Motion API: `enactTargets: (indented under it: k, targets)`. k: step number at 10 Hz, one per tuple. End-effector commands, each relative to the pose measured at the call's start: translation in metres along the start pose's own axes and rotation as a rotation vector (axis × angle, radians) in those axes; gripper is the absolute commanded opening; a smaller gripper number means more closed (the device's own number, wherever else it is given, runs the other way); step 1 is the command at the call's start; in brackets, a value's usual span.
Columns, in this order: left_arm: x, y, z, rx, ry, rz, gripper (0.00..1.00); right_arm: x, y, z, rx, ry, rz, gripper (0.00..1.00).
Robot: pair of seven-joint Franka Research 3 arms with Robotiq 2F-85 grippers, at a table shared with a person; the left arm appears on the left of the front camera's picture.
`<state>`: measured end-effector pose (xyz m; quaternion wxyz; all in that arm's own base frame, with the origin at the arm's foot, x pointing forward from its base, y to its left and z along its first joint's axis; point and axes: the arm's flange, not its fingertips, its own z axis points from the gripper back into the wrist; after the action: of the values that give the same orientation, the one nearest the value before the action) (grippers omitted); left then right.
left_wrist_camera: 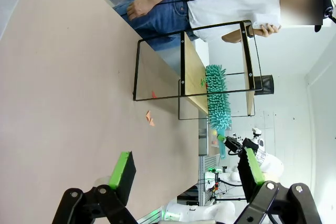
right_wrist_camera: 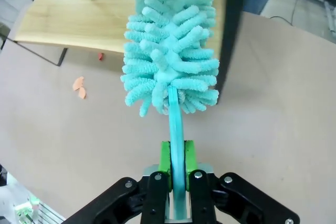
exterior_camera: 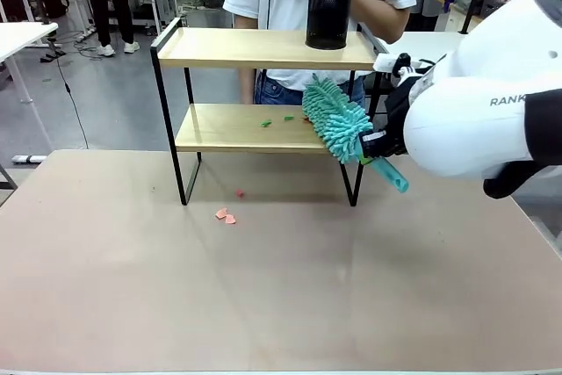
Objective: Clean the shelf.
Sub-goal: Clean the remaining tier of the Shelf with the Duster once objects are removed.
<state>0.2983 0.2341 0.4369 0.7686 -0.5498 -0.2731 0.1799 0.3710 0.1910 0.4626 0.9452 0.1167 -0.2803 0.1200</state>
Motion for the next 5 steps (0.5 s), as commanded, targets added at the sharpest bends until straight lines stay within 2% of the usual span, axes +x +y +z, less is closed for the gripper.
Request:
enactTargets:
  k: [1,3,5]
  targets:
    - [-0.0009,-0.0023,0.0012,-0.01,0.006,-0.011,1.0,0.0085,0.009,-0.0079,0.083,0.03,0.066,0.12]
    - [-0.0009,-0.0023,0.0012,-0.01,0.006,-0.011,1.0,0.0119,0.012,-0.0091,0.187,0.045,0.163,0.12]
    - [-0.0009,-0.0023,0.0012,-0.01,0.006,-0.011,1.0,0.0103,0.0077,-0.005,0.334,0.155,0.337,0.12]
